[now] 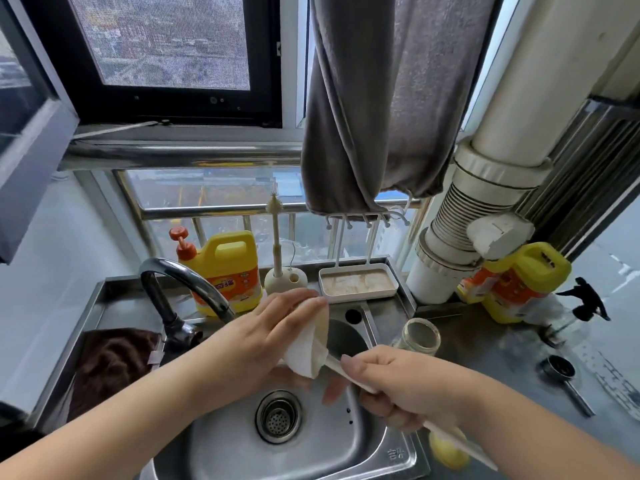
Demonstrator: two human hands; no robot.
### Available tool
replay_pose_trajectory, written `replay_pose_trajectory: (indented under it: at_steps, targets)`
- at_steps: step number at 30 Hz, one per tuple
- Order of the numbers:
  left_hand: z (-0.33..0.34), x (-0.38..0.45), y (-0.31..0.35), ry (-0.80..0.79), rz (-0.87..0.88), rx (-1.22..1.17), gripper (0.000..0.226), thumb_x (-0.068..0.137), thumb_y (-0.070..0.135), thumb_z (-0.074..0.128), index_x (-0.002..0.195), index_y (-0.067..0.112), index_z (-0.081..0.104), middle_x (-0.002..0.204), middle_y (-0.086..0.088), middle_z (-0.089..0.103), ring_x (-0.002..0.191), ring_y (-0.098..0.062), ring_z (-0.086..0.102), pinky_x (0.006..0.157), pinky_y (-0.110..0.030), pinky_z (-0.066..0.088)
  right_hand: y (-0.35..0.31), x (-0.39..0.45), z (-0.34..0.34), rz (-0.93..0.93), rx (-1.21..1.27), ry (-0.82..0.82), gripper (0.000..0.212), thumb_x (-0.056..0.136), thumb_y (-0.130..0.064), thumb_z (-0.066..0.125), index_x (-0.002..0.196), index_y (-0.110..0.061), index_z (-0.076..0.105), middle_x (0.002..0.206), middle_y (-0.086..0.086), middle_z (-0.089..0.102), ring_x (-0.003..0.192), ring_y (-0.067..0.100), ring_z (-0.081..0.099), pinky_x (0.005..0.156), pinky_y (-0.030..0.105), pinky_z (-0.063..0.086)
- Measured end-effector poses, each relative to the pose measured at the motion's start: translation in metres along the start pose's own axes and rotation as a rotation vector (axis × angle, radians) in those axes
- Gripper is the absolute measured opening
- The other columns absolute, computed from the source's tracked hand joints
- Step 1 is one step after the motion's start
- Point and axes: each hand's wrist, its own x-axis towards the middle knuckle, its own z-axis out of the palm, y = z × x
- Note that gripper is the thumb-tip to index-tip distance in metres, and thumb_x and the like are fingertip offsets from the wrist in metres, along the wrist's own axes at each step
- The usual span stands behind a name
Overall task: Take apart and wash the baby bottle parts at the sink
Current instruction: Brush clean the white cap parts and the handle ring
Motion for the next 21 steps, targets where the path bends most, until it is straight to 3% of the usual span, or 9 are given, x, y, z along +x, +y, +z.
replay_pose_trajectory:
  at_steps: [4,6,8,10,12,15,17,21]
  targets:
    - [-0.002,-0.003,0.007,-0.116,-0.121,-0.279,0.056,0.096,0.058,0.024,0.148,0.044,0.011,0.156,0.01,0.004,0.145,-0.009,0.007,0.116,-0.028,0.018,0.005,0.0,-0.005,0.022,0.093,0.002,0.042,0.098,-0.049,0.033,0.094,-0.023,0.066,0.052,-0.005,0.026,0.04,0.007,0.019,0.037,0.015,0.017]
    - [-0.006,0.001,0.009,-0.126,-0.235,-0.441,0.054,0.092,0.054,0.038,0.142,0.056,0.016,0.153,0.019,0.007,0.143,-0.003,0.011,0.113,-0.03,0.03,0.005,0.001,-0.006,0.014,0.087,0.013,0.042,0.097,-0.05,0.034,0.091,-0.025,0.067,0.053,-0.004,0.026,0.04,0.007,0.02,0.037,0.015,0.018]
    - [-0.008,0.007,0.007,-0.125,-0.34,-0.535,0.073,0.079,0.057,0.059,0.14,0.059,0.017,0.146,0.025,0.021,0.136,0.004,0.025,0.107,-0.026,0.038,0.002,0.001,-0.007,0.008,0.053,0.02,0.041,0.096,-0.052,0.035,0.086,-0.029,0.069,0.054,-0.002,0.026,0.04,0.008,0.021,0.037,0.016,0.019]
    - [-0.01,0.013,0.003,-0.168,-0.5,-0.624,0.095,0.062,0.061,0.073,0.139,0.057,0.017,0.135,0.026,0.038,0.124,0.006,0.04,0.103,-0.023,0.041,0.0,0.0,-0.008,0.007,0.009,0.029,0.041,0.096,-0.053,0.036,0.084,-0.032,0.069,0.056,-0.001,0.026,0.042,0.009,0.022,0.037,0.017,0.021]
    - [-0.012,0.016,-0.002,-0.233,-0.619,-0.682,0.1,0.051,0.063,0.079,0.136,0.048,0.028,0.124,0.022,0.05,0.113,0.002,0.051,0.097,-0.027,0.047,0.0,0.001,-0.008,0.003,-0.025,0.046,0.04,0.096,-0.053,0.036,0.086,-0.032,0.068,0.056,0.0,0.026,0.042,0.009,0.022,0.037,0.017,0.021]
    - [-0.014,0.022,0.001,-0.288,-0.625,-0.891,0.079,0.05,0.052,0.085,0.119,0.035,0.05,0.104,0.014,0.064,0.099,-0.006,0.062,0.086,-0.032,0.055,-0.001,0.003,-0.006,-0.014,-0.11,0.086,0.041,0.097,-0.051,0.035,0.096,-0.026,0.068,0.052,0.0,0.029,0.038,0.008,0.024,0.035,0.017,0.021]
    - [-0.013,0.024,0.005,-0.274,-0.608,-1.03,0.071,0.053,0.043,0.085,0.114,0.027,0.054,0.098,0.009,0.066,0.095,-0.011,0.065,0.081,-0.032,0.056,-0.003,0.003,-0.005,-0.028,-0.156,0.091,0.043,0.098,-0.047,0.035,0.103,-0.018,0.067,0.051,0.002,0.029,0.035,0.009,0.024,0.034,0.017,0.021]
    - [-0.015,0.025,0.008,-0.231,-0.621,-1.095,0.07,0.052,0.042,0.084,0.114,0.025,0.054,0.097,0.007,0.067,0.092,-0.013,0.066,0.078,-0.03,0.056,-0.01,-0.005,-0.003,-0.053,-0.497,0.209,0.035,0.097,-0.051,0.037,0.096,-0.034,0.067,0.05,-0.006,0.032,0.039,0.005,0.033,0.04,0.014,0.028]
